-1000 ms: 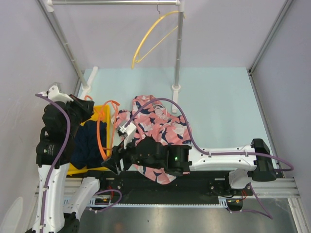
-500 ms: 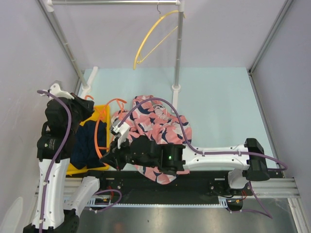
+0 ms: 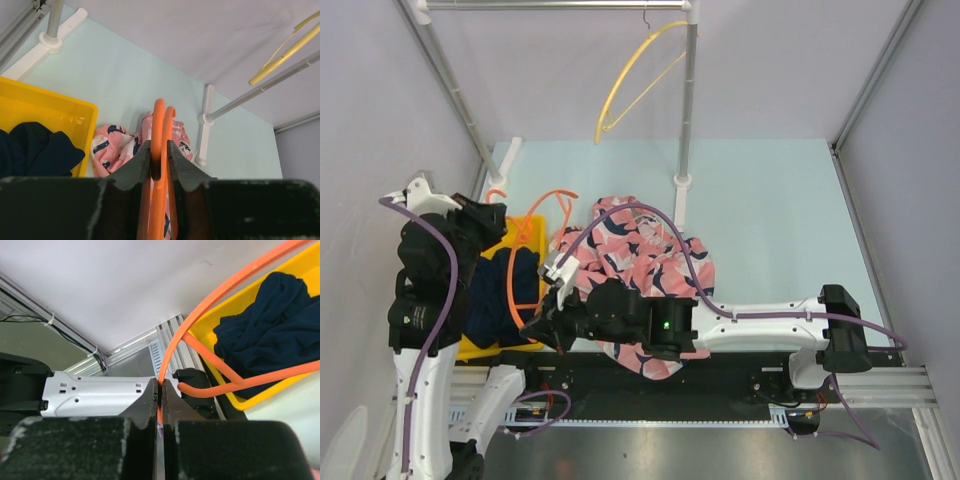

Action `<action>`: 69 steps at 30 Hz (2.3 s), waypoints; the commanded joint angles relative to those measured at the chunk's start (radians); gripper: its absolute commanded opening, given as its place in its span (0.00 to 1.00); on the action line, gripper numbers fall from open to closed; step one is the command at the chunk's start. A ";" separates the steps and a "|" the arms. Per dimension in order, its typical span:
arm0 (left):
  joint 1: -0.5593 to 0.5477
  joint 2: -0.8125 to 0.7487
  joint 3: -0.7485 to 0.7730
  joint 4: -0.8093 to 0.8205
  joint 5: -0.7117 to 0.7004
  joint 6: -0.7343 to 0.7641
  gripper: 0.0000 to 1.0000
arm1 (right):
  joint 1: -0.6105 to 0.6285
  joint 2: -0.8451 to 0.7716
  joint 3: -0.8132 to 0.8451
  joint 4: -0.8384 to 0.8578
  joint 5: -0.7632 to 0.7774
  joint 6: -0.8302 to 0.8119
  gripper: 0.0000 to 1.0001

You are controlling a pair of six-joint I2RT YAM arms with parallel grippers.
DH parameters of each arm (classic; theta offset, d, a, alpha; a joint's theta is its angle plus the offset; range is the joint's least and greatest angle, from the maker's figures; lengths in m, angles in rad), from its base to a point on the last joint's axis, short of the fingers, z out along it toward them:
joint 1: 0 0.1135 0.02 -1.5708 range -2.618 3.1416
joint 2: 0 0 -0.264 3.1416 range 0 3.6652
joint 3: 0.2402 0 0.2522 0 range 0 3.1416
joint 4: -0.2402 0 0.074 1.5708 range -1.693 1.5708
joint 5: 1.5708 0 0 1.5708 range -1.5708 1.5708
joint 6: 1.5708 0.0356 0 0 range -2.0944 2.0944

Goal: Remove the shorts from the hanger

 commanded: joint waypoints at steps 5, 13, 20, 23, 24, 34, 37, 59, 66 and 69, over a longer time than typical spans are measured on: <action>-0.004 -0.064 0.055 0.000 -0.052 0.041 0.52 | -0.007 -0.001 0.024 0.193 -0.040 -0.085 0.00; -0.004 -0.067 0.238 -0.104 -0.241 0.090 1.00 | -0.076 0.025 0.024 0.300 -0.150 -0.034 0.00; -0.006 -0.121 0.195 -0.109 -0.318 0.099 1.00 | -0.146 0.049 0.027 0.453 -0.158 -0.041 0.00; -0.004 -0.142 0.152 -0.108 -0.315 0.107 1.00 | -0.194 0.080 0.061 0.498 -0.164 -0.047 0.00; -0.006 -0.145 0.132 -0.115 -0.336 0.109 1.00 | -0.214 0.095 0.084 0.504 -0.161 -0.054 0.00; -0.024 -0.196 -0.009 -0.117 -0.484 0.073 1.00 | -0.375 0.283 0.390 0.569 -0.163 -0.071 0.00; -0.024 -0.208 -0.078 -0.103 -0.421 0.060 1.00 | -0.421 0.330 0.472 0.585 -0.143 -0.058 0.00; -0.024 -0.254 -0.329 -0.016 -0.122 0.041 0.98 | -0.576 0.540 0.760 0.447 0.017 0.179 0.00; -0.024 -0.196 -0.437 0.064 0.200 0.023 0.97 | -0.577 0.543 0.763 0.400 0.040 0.191 0.00; -0.024 -0.116 -0.497 0.095 0.350 0.017 0.99 | -0.574 0.530 0.759 0.355 0.045 0.194 0.28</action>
